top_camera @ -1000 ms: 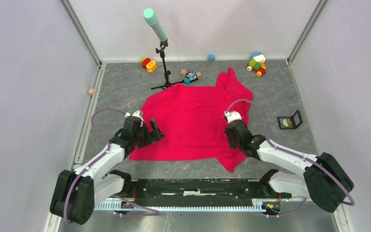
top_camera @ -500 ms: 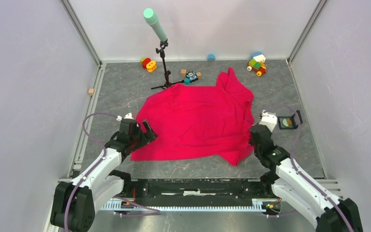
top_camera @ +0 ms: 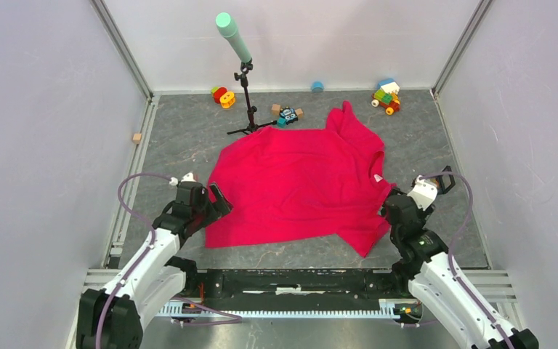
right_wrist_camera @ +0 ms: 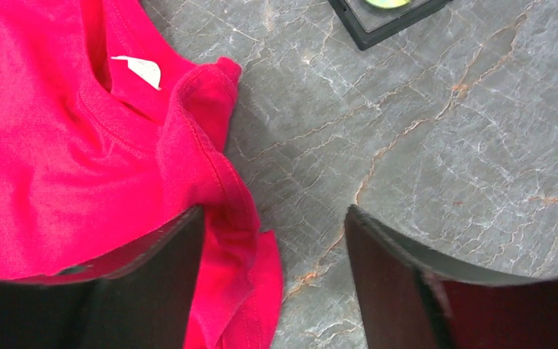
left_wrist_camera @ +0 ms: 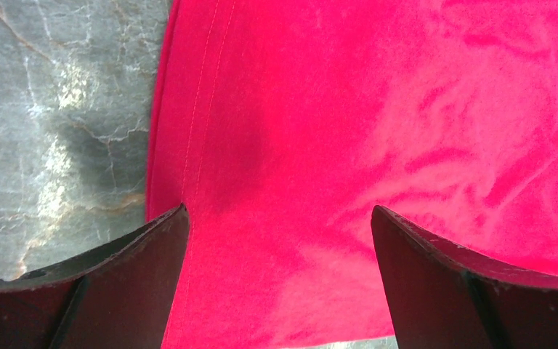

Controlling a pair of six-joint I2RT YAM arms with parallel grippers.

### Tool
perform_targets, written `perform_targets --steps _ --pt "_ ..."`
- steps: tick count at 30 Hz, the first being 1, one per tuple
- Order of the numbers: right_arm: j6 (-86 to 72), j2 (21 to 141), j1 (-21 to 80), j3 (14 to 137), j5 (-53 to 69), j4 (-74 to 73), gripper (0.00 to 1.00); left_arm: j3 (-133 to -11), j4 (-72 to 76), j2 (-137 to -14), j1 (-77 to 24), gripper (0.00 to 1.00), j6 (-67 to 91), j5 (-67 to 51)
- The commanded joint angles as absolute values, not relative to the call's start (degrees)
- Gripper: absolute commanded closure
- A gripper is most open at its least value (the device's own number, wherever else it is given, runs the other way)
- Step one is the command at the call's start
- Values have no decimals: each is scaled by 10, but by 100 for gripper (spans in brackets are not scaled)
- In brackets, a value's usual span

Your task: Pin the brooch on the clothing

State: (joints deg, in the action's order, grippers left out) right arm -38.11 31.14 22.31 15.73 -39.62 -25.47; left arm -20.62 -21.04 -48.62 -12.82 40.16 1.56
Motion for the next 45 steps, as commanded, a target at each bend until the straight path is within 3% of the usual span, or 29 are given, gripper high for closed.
perform_targets --steps 1,5,7,17,24,29,31,45 --pt "-360 296 220 227 -377 -301 18 -250 -239 -462 -126 0 389 21" --pt "-342 287 221 268 -301 -350 6 -266 -248 -458 -128 0 384 3" --pt "-342 300 221 281 -241 -383 4 -270 -248 -458 -130 0 384 -17" --pt "-340 348 221 260 -137 -480 12 -303 -203 -507 -144 0 371 -48" --pt "-340 376 221 204 -92 -455 45 -312 -202 -506 -144 0 366 -55" --pt "-349 380 221 198 -59 -445 90 -317 -192 -510 -144 0 365 -53" --pt "-354 374 221 197 -41 -445 100 -315 -170 -518 -145 0 374 -58" --pt "-406 325 221 284 74 -629 100 -316 -17 -652 -165 0 394 -62"
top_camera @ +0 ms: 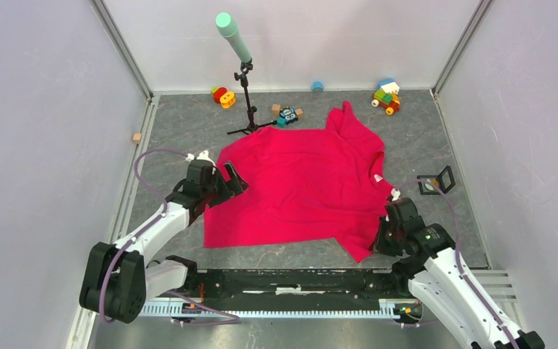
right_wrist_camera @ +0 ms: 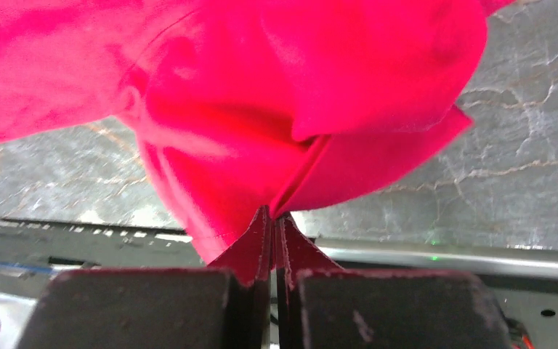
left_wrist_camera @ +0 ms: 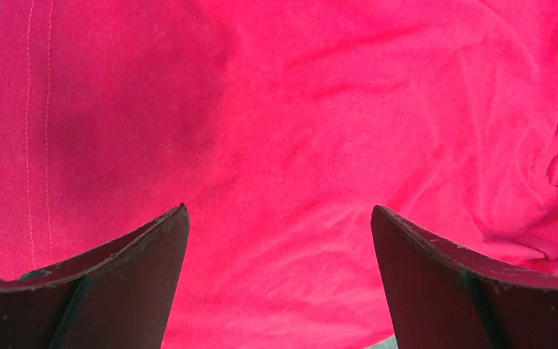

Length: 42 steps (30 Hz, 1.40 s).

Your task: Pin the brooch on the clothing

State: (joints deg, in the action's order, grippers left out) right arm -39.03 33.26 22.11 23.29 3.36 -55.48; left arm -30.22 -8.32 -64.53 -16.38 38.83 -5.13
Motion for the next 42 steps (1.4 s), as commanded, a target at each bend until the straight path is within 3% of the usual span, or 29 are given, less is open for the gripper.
perform_targets --steps 1,5,14,15,19,21,23,29,34,42 --pt "-403 324 221 288 78 -648 100 -315 -12 -654 -165 0 395 -63" --pt "-387 319 221 309 86 -716 100 -313 -10 -658 -165 0 387 -64" --pt "-317 322 222 292 245 -720 97 -315 -2 -666 -165 0 389 -67" --pt "-301 326 222 302 257 -720 91 -315 -2 -666 -165 0 387 -64" --pt "-257 337 221 364 291 -720 44 -314 20 -677 -166 0 385 -50" --pt "-251 350 222 406 265 -719 30 -315 31 -686 -169 0 389 -46" --pt "-238 370 222 447 212 -713 25 -315 40 -694 -178 0 392 -36" --pt "-245 392 221 472 32 -568 19 -288 56 -697 -216 0 397 -8" --pt "-257 372 222 308 51 -247 18 -239 66 -683 -223 0 411 -12" --pt "-227 518 260 197 111 48 25 -166 -23 -552 -222 0 424 43"
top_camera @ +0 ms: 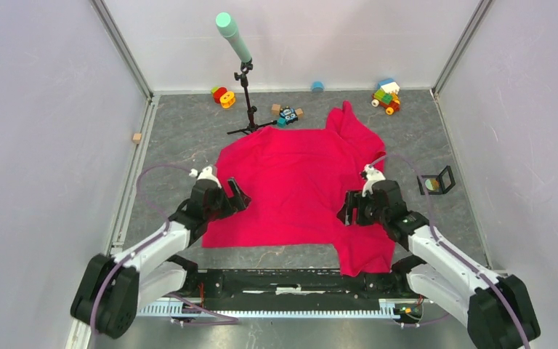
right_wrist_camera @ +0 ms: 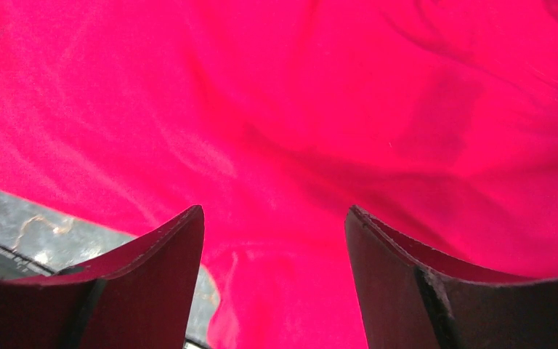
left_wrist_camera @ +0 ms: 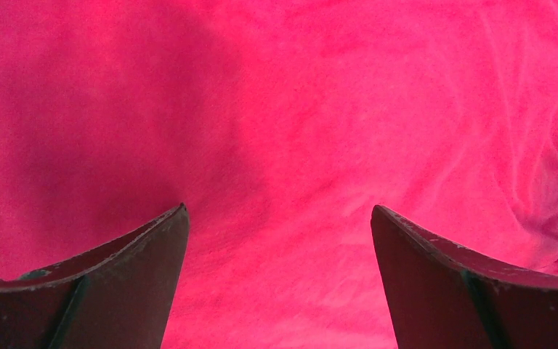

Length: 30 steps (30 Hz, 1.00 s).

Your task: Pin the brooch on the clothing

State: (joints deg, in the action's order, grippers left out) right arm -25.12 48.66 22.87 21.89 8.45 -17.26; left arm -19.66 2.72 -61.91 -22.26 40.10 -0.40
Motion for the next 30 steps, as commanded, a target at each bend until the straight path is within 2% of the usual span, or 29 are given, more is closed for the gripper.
perform_targets --steps 1,4,10,18,30 --pt "-222 526 272 186 112 77 25 -154 -29 -527 -223 0 430 49" --pt "-220 552 302 158 108 127 25 -119 -48 -458 -222 0 450 65" --pt "-255 583 326 113 44 109 25 -102 -127 -360 -222 0 468 66" --pt "-310 556 342 48 64 100 24 -117 -226 -348 -222 0 502 81" --pt "-343 452 367 27 91 3 23 -144 -330 -284 -222 0 534 85"
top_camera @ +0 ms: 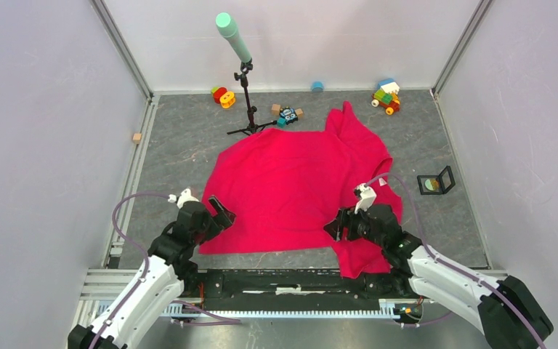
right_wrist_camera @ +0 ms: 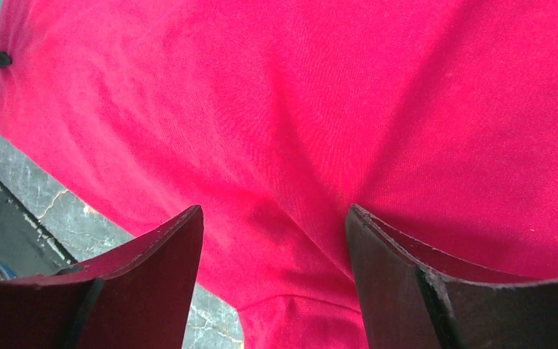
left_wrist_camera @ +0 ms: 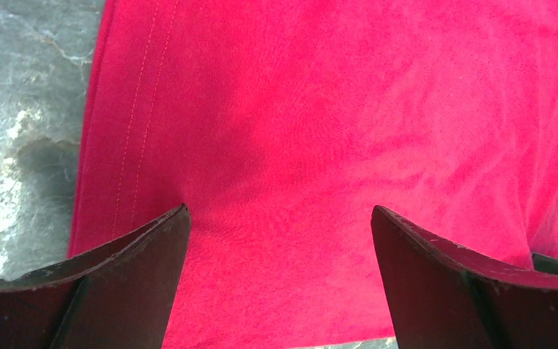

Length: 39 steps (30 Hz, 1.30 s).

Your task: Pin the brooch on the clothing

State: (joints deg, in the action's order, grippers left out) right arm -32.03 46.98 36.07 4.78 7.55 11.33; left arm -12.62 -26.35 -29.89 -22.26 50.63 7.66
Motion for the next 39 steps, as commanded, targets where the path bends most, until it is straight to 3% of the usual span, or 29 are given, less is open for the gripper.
perform_targets --steps 1,8,15,20,24,29,39 --pt "-340 444 367 31 91 -9 22 -145 -333 -281 -222 0 534 81" --pt "-258 444 367 154 28 -84 15 -249 -351 -300 -223 0 482 49" --pt "-185 502 367 314 -92 -163 11 -484 -422 -464 -222 0 336 -18" --pt "-159 539 330 365 -182 -201 6 -583 -443 -547 -222 0 270 30" --pt "-147 542 233 352 -143 -185 6 -596 -422 -558 -222 0 235 57" --pt "-152 559 160 329 -216 -141 6 -566 -367 -533 -223 0 153 58" --pt "-159 633 4 312 -212 -23 18 -523 -330 -497 -189 0 152 43"
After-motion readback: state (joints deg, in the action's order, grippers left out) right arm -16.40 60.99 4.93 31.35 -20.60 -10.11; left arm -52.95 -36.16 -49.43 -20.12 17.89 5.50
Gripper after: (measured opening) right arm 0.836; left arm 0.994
